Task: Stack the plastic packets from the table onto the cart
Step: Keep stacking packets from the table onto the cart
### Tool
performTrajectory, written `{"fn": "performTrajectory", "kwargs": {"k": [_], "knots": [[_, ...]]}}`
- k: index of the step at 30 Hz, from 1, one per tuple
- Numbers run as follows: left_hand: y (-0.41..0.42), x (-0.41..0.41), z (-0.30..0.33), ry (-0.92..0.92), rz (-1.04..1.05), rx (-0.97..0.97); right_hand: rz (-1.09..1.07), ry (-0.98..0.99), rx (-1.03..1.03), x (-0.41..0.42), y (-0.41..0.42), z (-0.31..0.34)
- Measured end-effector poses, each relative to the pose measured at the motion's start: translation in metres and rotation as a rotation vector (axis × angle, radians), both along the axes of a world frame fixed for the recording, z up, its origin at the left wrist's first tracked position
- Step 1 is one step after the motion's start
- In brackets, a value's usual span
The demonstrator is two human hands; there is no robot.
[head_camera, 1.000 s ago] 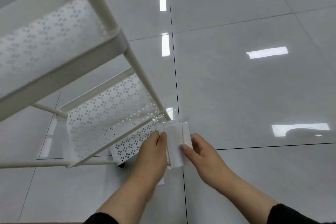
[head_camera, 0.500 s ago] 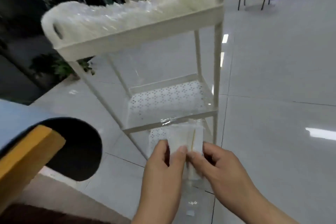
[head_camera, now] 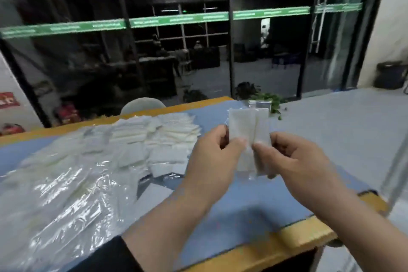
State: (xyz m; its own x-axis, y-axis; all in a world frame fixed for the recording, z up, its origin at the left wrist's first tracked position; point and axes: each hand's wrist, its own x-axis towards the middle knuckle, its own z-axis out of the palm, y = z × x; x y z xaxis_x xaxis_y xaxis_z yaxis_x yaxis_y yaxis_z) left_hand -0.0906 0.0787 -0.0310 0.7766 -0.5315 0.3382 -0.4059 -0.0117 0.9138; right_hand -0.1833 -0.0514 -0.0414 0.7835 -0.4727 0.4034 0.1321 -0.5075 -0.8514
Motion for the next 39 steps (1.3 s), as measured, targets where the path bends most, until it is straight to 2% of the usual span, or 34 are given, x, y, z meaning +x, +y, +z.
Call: {"fn": "performTrajectory", "kwargs": {"k": [2,5,8,10,12,16,21,27,30,34,39], "knots": [[0.028,0.041,0.005,0.002,0.075,0.002,0.082,0.037,-0.007,0.055,0.015,0.005],[0.061,0.091,0.000,0.074,0.188,-0.021,0.190,0.144,-0.121,0.137,0.036,0.007],[0.084,0.127,-0.017,0.200,0.345,-0.131,0.215,0.317,-0.250,0.198,0.040,0.005],[0.093,0.149,-0.023,0.273,0.445,-0.171,0.154,0.521,-0.389,0.221,0.025,-0.010],[0.102,0.153,-0.027,0.251,0.508,-0.167,0.177,0.695,-0.467,0.209,0.016,-0.022],[0.105,0.167,-0.046,0.264,0.606,-0.159,0.316,0.887,-0.596,0.207,0.012,-0.021],[0.107,0.170,-0.044,0.176,0.600,-0.141,0.373,0.890,-0.698,0.202,0.026,-0.014],[0.107,0.171,-0.050,0.082,0.627,-0.172,0.277,0.948,-0.717,0.194,0.034,-0.011],[0.108,0.170,-0.047,0.034,0.614,-0.181,0.294,0.928,-0.734,0.195,0.031,-0.015],[0.109,0.165,-0.046,0.004,0.625,-0.163,0.316,0.942,-0.703,0.191,0.024,-0.016],[0.110,0.167,-0.045,0.030,0.622,-0.190,0.378,0.847,-0.553,0.183,0.002,-0.012]]}}
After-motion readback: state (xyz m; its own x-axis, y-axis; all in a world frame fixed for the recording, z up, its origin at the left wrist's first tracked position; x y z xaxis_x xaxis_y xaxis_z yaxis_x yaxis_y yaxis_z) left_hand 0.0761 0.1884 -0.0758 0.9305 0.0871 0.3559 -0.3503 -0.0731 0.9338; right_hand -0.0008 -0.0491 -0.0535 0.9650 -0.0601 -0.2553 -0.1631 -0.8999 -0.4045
